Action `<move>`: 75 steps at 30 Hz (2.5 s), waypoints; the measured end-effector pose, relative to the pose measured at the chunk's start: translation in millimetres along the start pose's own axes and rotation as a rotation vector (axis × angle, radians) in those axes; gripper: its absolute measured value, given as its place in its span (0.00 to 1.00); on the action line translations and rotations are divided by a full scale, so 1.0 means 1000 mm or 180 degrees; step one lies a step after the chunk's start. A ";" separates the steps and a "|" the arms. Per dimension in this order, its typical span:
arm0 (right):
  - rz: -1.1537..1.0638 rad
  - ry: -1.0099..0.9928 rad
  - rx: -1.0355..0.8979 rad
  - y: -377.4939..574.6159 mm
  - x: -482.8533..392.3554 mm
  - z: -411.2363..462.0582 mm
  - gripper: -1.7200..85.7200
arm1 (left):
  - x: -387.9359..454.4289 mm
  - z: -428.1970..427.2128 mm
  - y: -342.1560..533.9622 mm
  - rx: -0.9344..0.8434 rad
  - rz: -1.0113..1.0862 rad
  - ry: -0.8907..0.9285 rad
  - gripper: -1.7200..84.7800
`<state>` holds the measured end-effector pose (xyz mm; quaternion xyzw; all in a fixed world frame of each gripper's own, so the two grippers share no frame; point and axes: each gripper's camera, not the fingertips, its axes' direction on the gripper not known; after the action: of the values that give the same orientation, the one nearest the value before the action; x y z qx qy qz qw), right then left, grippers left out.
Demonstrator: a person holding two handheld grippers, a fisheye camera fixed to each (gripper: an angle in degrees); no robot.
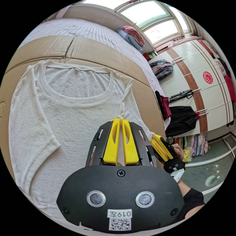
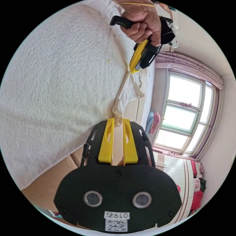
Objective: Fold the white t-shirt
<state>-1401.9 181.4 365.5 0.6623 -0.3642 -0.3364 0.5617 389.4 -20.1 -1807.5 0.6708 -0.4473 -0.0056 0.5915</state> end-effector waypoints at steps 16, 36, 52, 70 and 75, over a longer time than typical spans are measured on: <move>0.1281 -0.0666 0.0293 0.079 0.094 -0.006 0.01 | 0.002 -0.005 -0.005 -0.0001 -0.0172 0.0044 0.03; 0.2949 -0.1760 0.1157 0.244 0.331 0.081 0.01 | 0.056 0.037 -0.047 0.0047 0.0225 -0.0398 0.03; 0.2849 -0.3650 0.1256 0.335 0.519 0.246 0.01 | 0.076 0.054 -0.184 -0.0024 0.0530 0.0187 0.10; 0.2758 -0.4085 0.1157 0.391 0.625 0.275 0.01 | 0.104 0.150 -0.298 -0.0932 0.0346 -0.0478 0.07; 0.2665 -0.4167 0.1148 0.389 0.643 0.274 0.04 | 0.087 0.162 -0.313 -0.0911 0.0192 -0.0303 0.05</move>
<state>-1349.8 -548.7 687.3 0.2192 -0.8875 -0.3540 0.1976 540.3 -232.2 -2060.2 0.5649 -0.4894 -0.0832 0.6591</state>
